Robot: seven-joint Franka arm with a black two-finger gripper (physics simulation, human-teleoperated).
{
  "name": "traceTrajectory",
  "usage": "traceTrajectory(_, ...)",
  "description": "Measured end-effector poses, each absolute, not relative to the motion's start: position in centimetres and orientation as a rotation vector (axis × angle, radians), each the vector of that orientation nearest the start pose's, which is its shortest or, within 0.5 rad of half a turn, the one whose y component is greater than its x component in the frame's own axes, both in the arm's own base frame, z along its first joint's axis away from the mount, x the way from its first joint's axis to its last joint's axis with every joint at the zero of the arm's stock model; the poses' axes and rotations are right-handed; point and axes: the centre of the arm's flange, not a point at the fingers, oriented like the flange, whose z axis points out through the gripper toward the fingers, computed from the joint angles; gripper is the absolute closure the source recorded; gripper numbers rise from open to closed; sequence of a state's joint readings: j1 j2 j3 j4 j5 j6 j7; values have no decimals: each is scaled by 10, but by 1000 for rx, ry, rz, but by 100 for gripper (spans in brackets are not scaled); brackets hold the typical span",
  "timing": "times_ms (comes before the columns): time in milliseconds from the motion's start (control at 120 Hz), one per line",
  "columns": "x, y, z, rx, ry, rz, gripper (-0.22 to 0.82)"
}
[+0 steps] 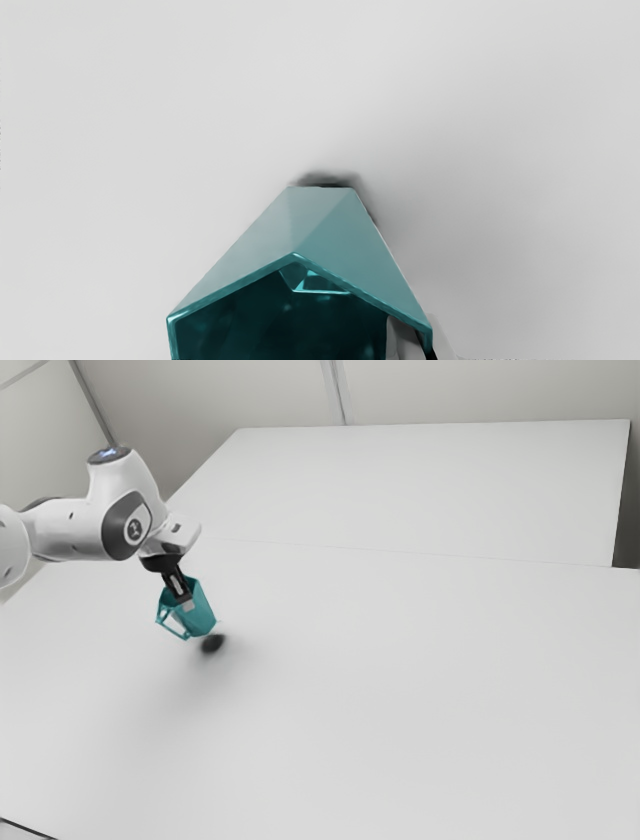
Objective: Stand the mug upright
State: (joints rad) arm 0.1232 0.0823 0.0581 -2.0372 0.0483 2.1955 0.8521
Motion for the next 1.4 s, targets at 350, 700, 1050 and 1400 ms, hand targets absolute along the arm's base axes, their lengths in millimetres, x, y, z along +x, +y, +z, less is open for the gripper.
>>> traceTrajectory(350, 583, 86, 383, -2976, 709, -49, 79)
traceTrajectory(700, 585, 85, 377, -3043, 447, -48, 50)
traceTrajectory(1050, 598, 76, 432, -3061, 300, -199, 10)
traceTrajectory(1400, 583, 80, 606, -3054, 265, -278, 2)
